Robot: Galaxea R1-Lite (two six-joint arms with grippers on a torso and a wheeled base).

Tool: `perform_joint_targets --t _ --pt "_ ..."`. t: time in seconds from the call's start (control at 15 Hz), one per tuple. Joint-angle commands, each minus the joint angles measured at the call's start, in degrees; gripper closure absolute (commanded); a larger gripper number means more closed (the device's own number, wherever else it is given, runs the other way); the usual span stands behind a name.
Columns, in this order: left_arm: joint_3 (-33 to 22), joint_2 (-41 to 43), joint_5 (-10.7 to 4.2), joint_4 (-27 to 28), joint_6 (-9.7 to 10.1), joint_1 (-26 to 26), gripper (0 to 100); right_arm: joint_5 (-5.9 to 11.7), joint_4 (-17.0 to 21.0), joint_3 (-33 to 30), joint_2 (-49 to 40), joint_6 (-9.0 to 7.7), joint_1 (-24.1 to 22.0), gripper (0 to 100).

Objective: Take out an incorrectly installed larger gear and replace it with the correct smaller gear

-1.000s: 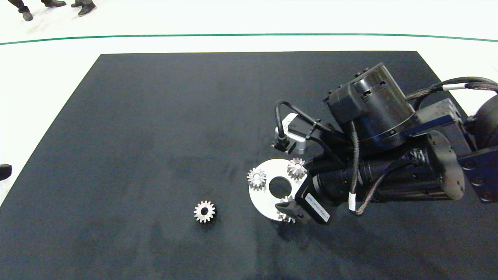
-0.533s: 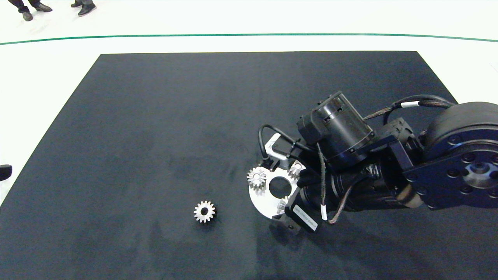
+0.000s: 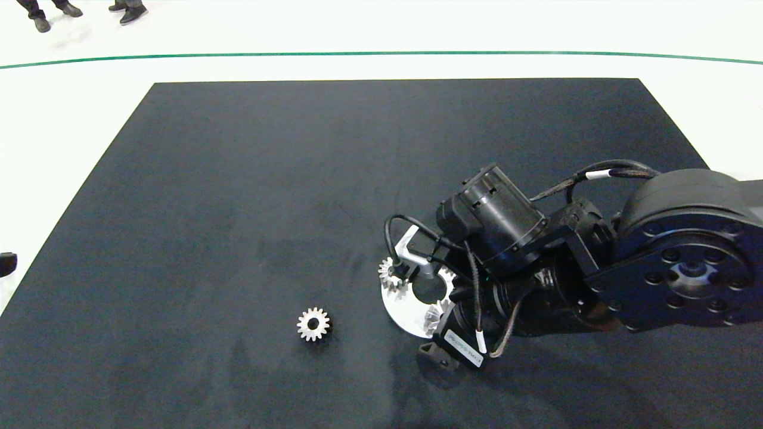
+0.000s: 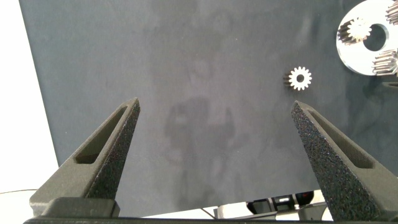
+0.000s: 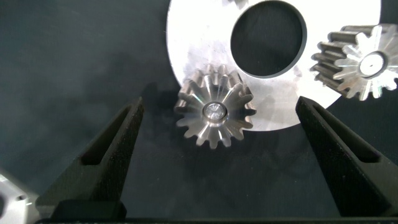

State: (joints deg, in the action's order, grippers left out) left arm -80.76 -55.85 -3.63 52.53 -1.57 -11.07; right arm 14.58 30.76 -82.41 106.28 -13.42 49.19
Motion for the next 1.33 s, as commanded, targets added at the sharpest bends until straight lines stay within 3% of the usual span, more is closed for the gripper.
perform_joint_targets --t 0.07,0.47,0.67,1.33 --pt "-0.01 0.03 -0.06 0.29 -0.01 -0.01 0 0.98 0.71 -0.74 2.27 -0.11 0.03 0" --pt "-0.01 0.03 -0.15 0.38 -0.27 -0.01 0 1.15 1.85 -1.35 2.97 -0.11 0.12 8" --pt "-0.01 0.03 -0.15 0.38 -0.27 -0.01 0 3.0 2.47 -1.09 2.71 -0.2 0.91 14" --pt "-0.01 0.12 -0.15 0.38 -0.36 -0.01 0 3.09 3.34 -1.35 3.23 -0.11 0.91 33"
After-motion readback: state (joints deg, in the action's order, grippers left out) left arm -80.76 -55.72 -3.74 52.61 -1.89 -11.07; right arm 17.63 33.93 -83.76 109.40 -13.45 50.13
